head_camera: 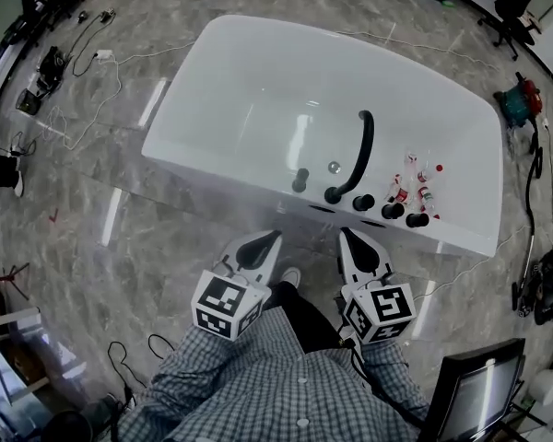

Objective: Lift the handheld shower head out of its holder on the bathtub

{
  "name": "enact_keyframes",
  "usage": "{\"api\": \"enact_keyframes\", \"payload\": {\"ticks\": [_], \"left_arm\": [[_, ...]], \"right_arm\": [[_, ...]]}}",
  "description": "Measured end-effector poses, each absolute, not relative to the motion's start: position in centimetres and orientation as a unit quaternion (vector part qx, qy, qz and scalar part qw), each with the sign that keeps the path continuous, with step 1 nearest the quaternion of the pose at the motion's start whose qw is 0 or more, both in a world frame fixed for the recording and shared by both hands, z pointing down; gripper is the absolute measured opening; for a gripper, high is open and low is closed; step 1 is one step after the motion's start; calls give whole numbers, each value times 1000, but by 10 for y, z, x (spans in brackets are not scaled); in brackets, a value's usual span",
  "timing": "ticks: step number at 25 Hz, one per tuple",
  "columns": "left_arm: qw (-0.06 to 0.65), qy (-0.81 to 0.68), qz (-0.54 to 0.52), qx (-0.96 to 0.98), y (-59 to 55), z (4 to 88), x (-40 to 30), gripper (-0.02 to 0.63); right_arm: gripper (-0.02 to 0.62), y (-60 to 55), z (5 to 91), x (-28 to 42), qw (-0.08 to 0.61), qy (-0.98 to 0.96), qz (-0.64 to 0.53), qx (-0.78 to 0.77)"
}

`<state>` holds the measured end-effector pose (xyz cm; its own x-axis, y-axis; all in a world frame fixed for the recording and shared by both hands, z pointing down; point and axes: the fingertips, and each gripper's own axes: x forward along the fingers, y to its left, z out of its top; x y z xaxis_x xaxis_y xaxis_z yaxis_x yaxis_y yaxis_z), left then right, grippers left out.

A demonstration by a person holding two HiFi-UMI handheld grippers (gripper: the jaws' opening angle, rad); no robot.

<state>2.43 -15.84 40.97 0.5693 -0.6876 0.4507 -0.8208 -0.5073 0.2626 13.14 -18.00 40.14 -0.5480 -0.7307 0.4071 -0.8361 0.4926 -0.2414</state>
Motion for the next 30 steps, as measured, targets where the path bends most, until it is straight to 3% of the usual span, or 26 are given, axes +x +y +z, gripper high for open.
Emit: {"api": "enact_keyframes", "payload": {"ticks": [10, 30], "left_arm": [[250, -432, 183, 847, -187, 478, 3, 3], [236, -396, 181, 869, -266, 588, -10, 3]], "right_arm": [[15, -197, 465, 119, 167, -848, 229, 449], [15, -244, 560, 77, 175, -837, 261, 448]]}}
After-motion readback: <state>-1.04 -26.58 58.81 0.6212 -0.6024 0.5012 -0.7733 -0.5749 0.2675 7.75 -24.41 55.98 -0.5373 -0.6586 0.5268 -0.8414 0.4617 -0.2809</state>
